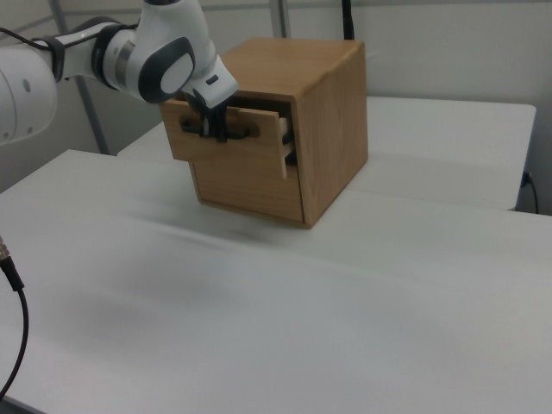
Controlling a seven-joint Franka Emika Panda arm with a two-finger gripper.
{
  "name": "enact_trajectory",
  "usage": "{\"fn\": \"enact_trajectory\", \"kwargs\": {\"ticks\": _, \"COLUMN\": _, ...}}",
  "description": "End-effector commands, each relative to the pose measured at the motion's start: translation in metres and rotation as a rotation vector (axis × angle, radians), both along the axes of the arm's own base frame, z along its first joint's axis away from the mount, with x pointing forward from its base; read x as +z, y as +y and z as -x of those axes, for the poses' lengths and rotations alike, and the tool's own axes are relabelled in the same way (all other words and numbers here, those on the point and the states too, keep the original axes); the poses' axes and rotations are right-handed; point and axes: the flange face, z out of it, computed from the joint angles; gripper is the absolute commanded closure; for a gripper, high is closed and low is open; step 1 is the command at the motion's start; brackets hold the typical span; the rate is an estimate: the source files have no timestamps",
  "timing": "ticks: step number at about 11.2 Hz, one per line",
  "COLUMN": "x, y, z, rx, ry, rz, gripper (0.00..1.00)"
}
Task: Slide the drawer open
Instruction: 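Pull the gripped handle straight out, sliding the drawer open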
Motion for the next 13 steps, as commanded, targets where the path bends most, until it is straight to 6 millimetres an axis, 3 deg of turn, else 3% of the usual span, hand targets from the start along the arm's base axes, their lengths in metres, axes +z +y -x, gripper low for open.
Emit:
{"fn": "enact_trajectory", "kwargs": {"ticks": 1, "x": 0.013, "y": 0.010, "z": 0.037, "rx": 0.071, "ry": 0.060, "rz": 0.058, "gripper": 1.00}}
{"fn": "enact_trajectory", "kwargs": {"ticks": 5, "x": 0.017, "y": 0.012, "z": 0.070, "rx": 0.091, "ry": 0.125, "rz": 0.082, "gripper": 1.00}}
{"fn": "enact_trajectory", "kwargs": {"ticks": 13, "x": 0.022, "y": 0.011, "z": 0.106, "rx": 0.143, "ry": 0.185, "rz": 0.094, "gripper": 0.99}}
